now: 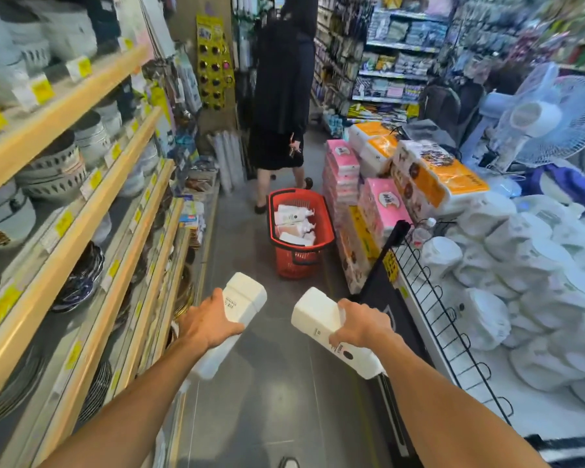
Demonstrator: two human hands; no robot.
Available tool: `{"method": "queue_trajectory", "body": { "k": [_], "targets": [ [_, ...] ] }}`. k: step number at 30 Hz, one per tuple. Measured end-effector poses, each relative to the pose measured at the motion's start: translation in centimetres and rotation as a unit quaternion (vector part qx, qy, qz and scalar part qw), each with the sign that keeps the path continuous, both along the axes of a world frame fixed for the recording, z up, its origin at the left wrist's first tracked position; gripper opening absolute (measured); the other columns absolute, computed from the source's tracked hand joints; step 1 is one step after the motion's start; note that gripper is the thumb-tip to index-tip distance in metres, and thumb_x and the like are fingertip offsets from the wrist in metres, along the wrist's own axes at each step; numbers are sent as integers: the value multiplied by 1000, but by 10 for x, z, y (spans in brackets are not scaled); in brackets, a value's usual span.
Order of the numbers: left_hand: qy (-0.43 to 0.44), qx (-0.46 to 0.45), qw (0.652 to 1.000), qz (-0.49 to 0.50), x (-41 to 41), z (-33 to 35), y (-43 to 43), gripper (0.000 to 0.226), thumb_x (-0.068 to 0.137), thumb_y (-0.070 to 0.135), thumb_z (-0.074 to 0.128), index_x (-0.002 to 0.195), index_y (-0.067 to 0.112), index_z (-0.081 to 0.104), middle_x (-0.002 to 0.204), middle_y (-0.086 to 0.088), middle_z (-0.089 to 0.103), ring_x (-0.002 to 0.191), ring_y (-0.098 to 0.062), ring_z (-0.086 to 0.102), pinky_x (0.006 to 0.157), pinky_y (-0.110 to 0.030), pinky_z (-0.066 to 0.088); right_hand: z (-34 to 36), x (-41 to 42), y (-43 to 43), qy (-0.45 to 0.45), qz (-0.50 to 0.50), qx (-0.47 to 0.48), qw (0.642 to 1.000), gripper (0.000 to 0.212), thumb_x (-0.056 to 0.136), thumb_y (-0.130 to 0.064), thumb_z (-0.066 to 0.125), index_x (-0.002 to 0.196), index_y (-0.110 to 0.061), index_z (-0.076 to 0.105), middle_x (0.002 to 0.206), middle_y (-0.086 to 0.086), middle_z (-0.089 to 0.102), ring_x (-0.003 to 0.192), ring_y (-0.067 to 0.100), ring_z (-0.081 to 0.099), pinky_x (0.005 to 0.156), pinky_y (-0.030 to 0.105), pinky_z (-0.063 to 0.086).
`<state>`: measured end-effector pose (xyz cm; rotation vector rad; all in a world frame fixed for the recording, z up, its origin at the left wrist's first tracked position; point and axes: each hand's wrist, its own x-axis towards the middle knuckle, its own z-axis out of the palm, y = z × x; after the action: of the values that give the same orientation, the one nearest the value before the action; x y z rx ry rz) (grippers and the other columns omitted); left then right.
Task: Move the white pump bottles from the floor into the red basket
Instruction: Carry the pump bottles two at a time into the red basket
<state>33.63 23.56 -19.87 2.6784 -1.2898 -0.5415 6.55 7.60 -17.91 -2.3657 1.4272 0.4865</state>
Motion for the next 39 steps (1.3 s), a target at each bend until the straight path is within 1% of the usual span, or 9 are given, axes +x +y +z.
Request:
{"method": "queue_trajectory", "body": {
  "k": [8,13,16,19,26,30,33,35,39],
  "targets": [
    [4,11,1000,6,18,-1,-91,71,73,59,71,123,21,37,125,-4,60,107,-34,61,74,-35,43,-10,34,-93,-17,1,-5,1000,69,69,-57,75,127,-31,48,109,-4,69,101,21,67,81,37,51],
    [-8,20,1000,-2,35,6,-152,74,70,62,70,124,23,38,123,-3,62,105,-32,63,80,-38,48,-9,45,-155,-36,-7,-5,999,69,69,-57,75,128,-31,47,110,-4,69,99,22,67,75,35,48],
    [-10,17,1000,-2,43,8,-182,76,71,61,72,127,22,38,125,-4,62,107,-33,62,83,-38,49,-9,56,-186,-37,-4,-8,999,69,70,-57,75,127,-31,47,107,-4,68,98,22,67,80,37,52],
    [-20,25,999,-2,51,9,-208,75,74,59,73,129,22,39,125,-5,62,109,-32,62,82,-37,46,-11,67,-214,-33,2,-5,999,68,71,-58,75,127,-31,47,108,-4,68,98,22,67,80,37,52],
    [-3,45,999,-10,88,-2,-267,78,71,62,72,129,24,37,130,-3,59,112,-32,62,82,-39,48,-20,105,-274,-22,0,5,1000,71,72,-58,75,130,-31,46,110,-4,68,98,20,67,75,35,51],
    [7,49,999,-17,122,-10,-309,75,69,62,72,124,24,37,124,-2,63,107,-30,64,79,-38,47,-23,137,-309,-26,-9,1,1000,73,72,-60,75,132,-32,45,109,-6,66,93,16,64,78,35,54],
    [11,42,999,-14,145,-13,-338,71,71,61,73,120,24,38,122,-2,63,105,-30,63,74,-36,42,-25,159,-332,-22,-15,-11,1000,73,73,-60,75,133,-31,45,101,-7,59,90,16,58,72,33,48],
    [8,39,999,-17,159,-12,-355,68,73,59,73,119,23,38,122,-2,62,104,-30,62,72,-36,38,-25,171,-344,-15,-17,-23,999,73,74,-59,74,134,-30,45,98,-7,56,91,19,59,70,33,45],
    [-1,35,999,-26,188,-11,-395,71,73,59,72,124,24,38,121,-1,63,89,-24,54,67,-34,38,-32,196,-372,-23,-40,-42,998,79,69,-62,74,136,-33,44,107,-7,65,98,18,66,77,35,55]
  ]
}}
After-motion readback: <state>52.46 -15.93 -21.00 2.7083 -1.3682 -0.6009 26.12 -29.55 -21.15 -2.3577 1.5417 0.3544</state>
